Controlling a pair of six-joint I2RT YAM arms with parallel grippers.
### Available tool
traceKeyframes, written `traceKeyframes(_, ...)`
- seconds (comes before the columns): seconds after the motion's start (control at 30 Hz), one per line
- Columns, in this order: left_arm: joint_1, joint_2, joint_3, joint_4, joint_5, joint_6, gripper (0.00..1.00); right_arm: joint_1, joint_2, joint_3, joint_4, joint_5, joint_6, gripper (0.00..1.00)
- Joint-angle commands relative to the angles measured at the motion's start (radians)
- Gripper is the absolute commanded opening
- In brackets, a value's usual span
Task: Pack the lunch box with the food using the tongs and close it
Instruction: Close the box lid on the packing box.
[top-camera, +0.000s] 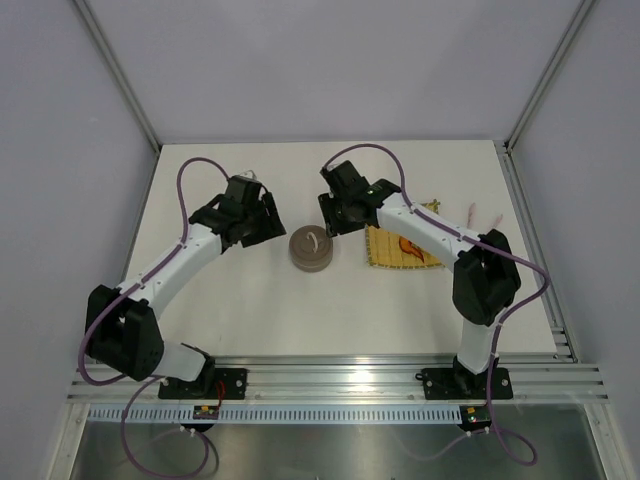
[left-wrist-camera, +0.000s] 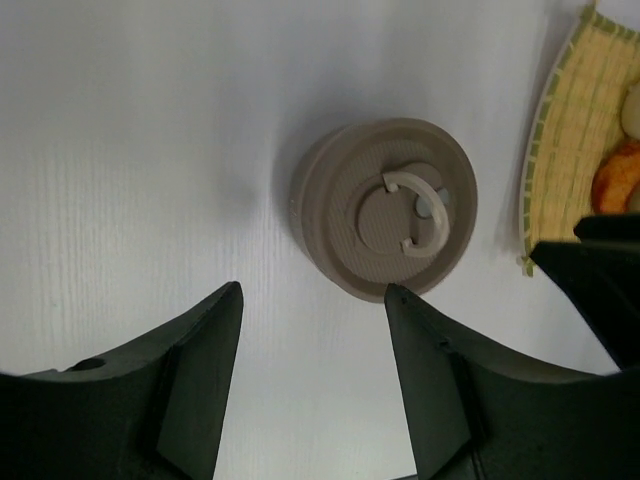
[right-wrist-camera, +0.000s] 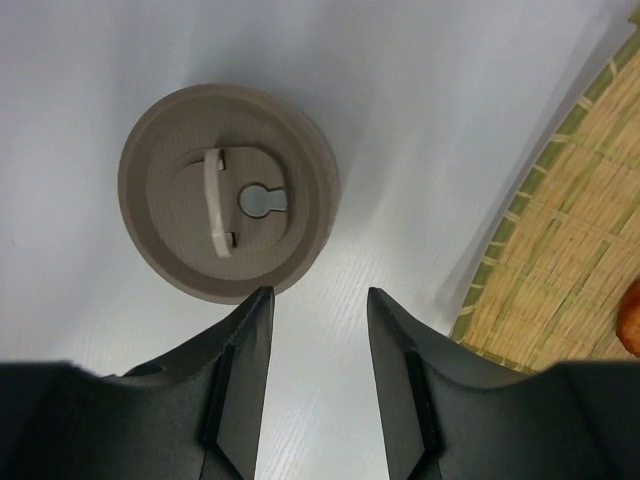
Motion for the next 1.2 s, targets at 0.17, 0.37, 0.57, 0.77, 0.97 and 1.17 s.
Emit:
traceKeyframes(0.17,0.186,0.079,-0.066,0.172,0.246,-0.091,0.58,0.095,0.095,0.160,-0.067,0.129,-0.069,0.50)
traceKeyframes(0.37,0.241,0.221,-0.009,0.232,0.414,-0.120,0.57,0.137,0.205,0.281,-0.122,0.164,-0.061,0.52)
traceKeyframes(0.57,0.241,0.252,-0.006,0.267,0.450,-0.140,0.59,0.146,0.259,0.316,-0.128,0.145,-0.001,0.42)
traceKeyframes(0.77,0.246,0.284,0.002,0.279,0.469,-0.137,0.60,0.146,0.267,0.300,-0.083,0.082,0.025,0.32)
traceKeyframes(0.97,0.249,0.300,0.000,0.298,0.487,-0.143,0.57,0.146,0.287,0.316,-0.100,0.082,0.068,0.00)
traceKeyframes(1.17,0.249,0.295,-0.036,0.324,0.496,-0.163,0.55,0.146,0.270,0.296,-0.082,0.094,0.137,0.00)
